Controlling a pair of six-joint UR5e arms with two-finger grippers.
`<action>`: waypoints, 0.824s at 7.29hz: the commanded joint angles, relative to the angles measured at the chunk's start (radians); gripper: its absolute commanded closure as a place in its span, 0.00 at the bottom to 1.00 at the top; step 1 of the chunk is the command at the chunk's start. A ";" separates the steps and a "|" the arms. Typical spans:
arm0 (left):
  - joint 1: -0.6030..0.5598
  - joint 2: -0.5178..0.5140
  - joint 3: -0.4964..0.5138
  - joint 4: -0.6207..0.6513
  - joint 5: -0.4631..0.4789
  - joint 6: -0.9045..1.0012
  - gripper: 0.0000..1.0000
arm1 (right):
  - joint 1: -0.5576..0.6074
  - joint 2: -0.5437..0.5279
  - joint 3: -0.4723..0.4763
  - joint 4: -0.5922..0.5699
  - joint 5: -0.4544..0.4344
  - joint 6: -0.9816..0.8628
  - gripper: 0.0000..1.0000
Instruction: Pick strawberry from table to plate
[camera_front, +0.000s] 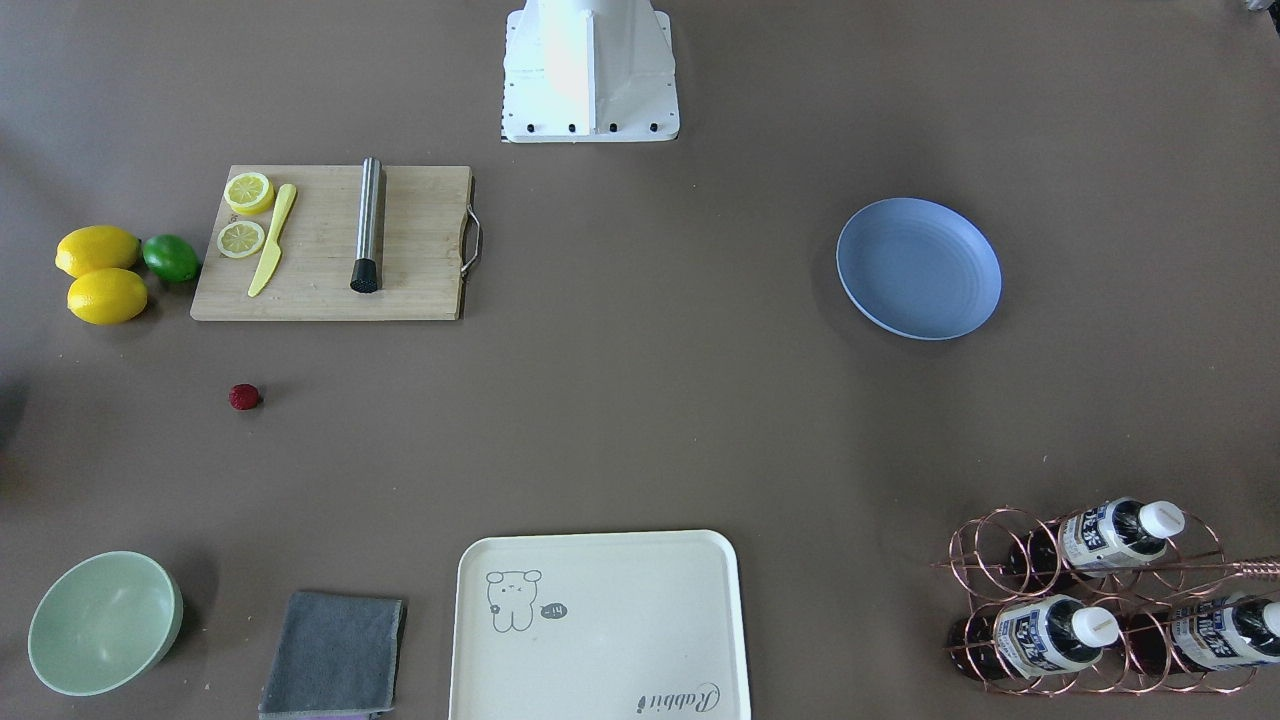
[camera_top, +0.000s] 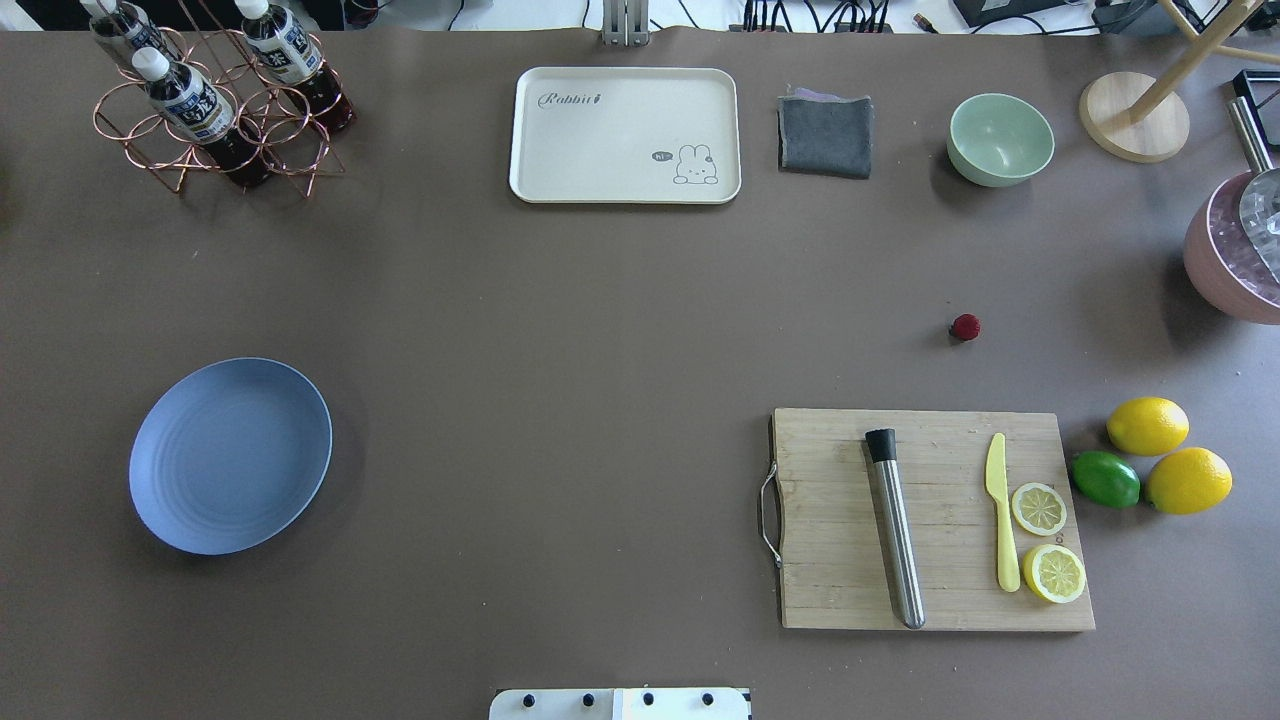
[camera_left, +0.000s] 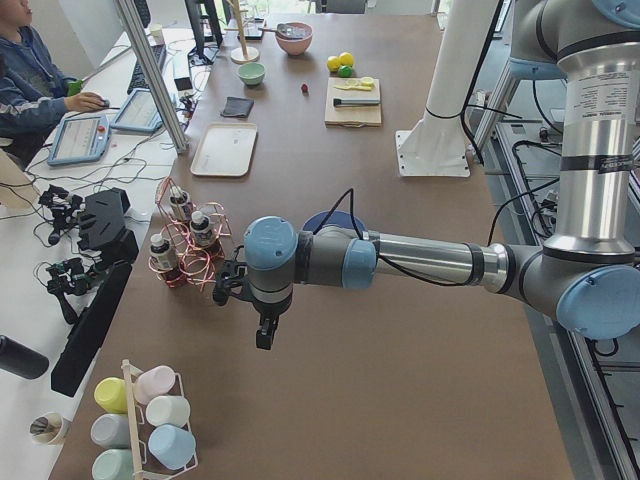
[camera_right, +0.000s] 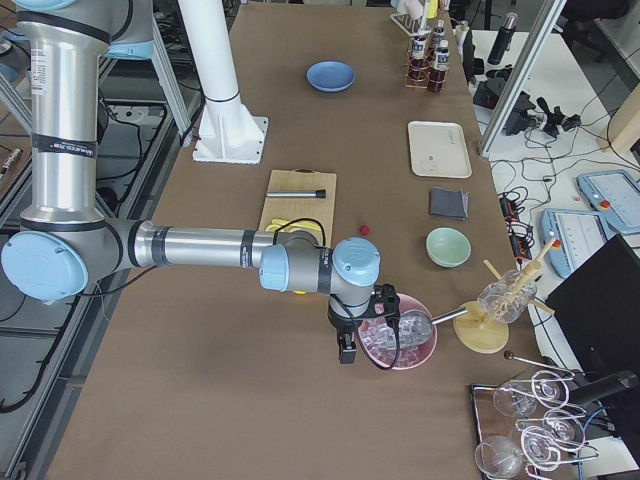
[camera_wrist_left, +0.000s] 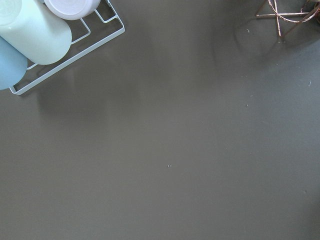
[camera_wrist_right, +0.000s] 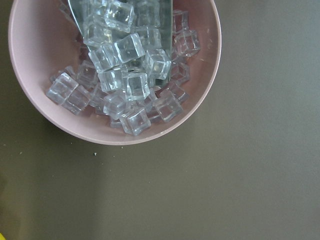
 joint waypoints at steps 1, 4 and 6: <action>0.000 0.000 0.003 -0.009 0.038 0.003 0.01 | 0.000 0.001 0.008 0.000 -0.001 0.000 0.00; 0.004 0.005 0.021 -0.168 0.124 -0.005 0.01 | 0.000 0.003 0.014 0.000 0.000 0.000 0.00; 0.009 0.017 0.011 -0.196 0.075 -0.005 0.01 | 0.000 0.003 0.027 0.000 0.000 0.002 0.00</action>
